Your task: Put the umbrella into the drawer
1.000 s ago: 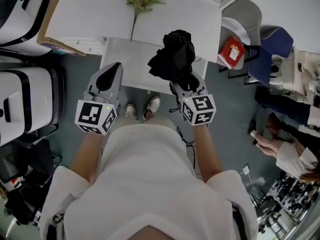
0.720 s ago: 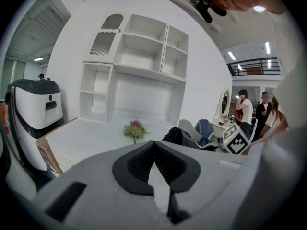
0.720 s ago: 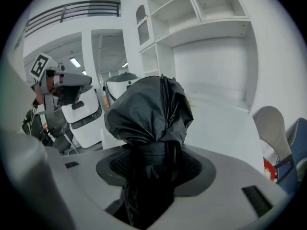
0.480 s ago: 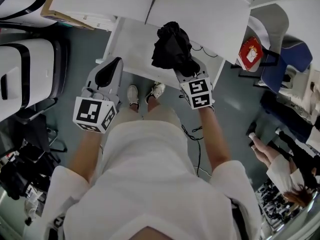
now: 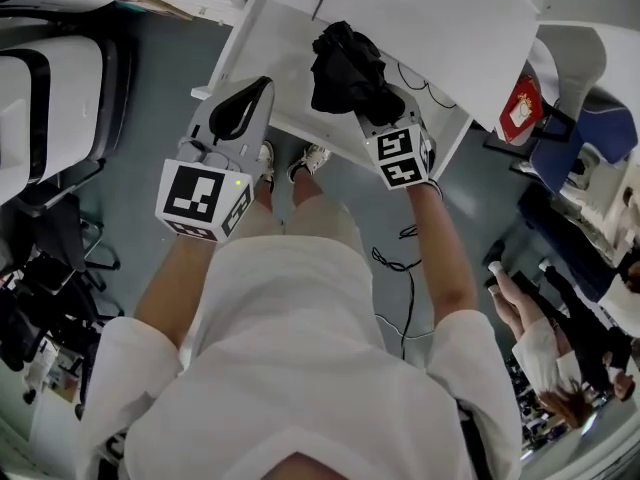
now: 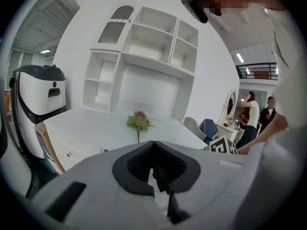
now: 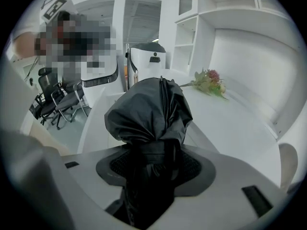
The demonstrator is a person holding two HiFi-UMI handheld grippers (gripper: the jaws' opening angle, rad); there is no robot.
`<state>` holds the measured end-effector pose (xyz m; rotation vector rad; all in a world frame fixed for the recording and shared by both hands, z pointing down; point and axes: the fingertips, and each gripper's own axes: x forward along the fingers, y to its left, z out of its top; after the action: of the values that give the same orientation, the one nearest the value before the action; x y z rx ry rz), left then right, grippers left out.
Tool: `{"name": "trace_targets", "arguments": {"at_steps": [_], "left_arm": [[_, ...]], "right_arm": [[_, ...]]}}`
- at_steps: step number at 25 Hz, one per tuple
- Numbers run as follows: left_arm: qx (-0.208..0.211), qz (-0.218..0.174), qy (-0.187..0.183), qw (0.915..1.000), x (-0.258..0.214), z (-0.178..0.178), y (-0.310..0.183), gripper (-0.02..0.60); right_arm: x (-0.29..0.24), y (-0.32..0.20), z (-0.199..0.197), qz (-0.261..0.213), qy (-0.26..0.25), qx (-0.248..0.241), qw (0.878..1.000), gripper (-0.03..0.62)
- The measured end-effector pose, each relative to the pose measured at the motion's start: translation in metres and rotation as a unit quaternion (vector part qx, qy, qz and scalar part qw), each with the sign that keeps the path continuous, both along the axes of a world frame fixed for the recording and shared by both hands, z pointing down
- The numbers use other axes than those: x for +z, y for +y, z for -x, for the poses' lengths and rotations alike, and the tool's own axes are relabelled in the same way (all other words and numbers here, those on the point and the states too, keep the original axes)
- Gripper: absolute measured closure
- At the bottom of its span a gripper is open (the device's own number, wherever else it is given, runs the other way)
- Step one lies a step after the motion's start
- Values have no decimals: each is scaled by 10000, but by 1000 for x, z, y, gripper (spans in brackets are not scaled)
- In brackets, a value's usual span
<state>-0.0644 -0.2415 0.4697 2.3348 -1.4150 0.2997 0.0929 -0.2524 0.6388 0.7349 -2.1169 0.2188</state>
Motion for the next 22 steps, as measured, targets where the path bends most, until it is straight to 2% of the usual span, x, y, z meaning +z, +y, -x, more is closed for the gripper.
{"name": "trace_targets", "arguments": {"at_steps": [8,12,19,22], "left_arm": [[-57,107,-20,9999,8,1,7,568],[-69,188,-72,9998,12,4,15,568],[-119,233,-142,9996,12,9,27,568],[-200,249,-136,9994,11,16,34,568]], "right_arm": [[28,3,21,-96,391,-707,9967,361],[45,3,30,-23,471,-782,9958,361],[76,0,35,-55,905,-1278,9877,361],[90,-5,34,102,1004,-1255,9870,353]]}}
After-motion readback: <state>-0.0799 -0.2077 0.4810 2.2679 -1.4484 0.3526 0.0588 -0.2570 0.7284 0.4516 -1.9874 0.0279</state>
